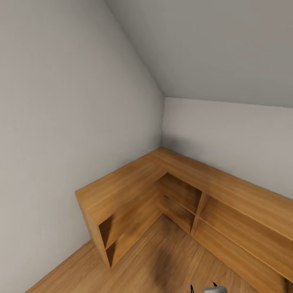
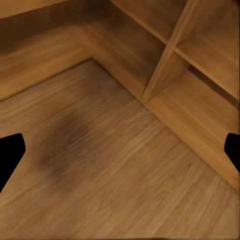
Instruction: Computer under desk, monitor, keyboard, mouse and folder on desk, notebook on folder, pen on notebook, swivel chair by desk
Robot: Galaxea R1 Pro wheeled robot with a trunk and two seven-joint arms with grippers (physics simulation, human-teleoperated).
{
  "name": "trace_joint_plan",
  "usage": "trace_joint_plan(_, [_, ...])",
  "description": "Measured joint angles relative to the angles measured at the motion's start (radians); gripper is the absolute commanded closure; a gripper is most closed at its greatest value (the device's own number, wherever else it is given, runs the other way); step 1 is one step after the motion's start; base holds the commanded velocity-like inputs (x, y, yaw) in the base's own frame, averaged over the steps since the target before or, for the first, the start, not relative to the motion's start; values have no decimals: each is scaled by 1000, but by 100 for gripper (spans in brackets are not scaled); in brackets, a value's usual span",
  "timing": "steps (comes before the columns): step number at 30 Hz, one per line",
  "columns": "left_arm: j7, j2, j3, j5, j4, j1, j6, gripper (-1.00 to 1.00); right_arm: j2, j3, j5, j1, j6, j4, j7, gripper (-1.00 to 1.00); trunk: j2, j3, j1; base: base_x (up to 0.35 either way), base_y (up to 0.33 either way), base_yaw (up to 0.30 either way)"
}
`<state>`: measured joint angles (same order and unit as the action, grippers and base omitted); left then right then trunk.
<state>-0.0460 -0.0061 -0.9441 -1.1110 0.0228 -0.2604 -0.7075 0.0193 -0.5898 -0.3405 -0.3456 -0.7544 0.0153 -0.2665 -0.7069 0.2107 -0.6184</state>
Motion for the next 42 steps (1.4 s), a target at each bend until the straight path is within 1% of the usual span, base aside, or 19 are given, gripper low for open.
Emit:
trace_joint_plan(7, [0,0,0,0,0,0,0,-100,0,0,0,0,0,0,1,-100,0,0,0,9,7,-265])
trace_joint_plan(17, [0,0,0,0,0,0,0,-100,0,0,0,0,0,0,1,-100,0,0,0,-134,112,-265])
trace_joint_plan(34, [1,0,0,0,0,0,1,-100,0,0,0,0,0,0,1,-100,0,0,0,-4,4,-266])
trace_joint_plan(42, [-1,0,0,0,0,0,1,-100,0,0,0,0,0,0,1,-100,0,0,0,231,0,-266])
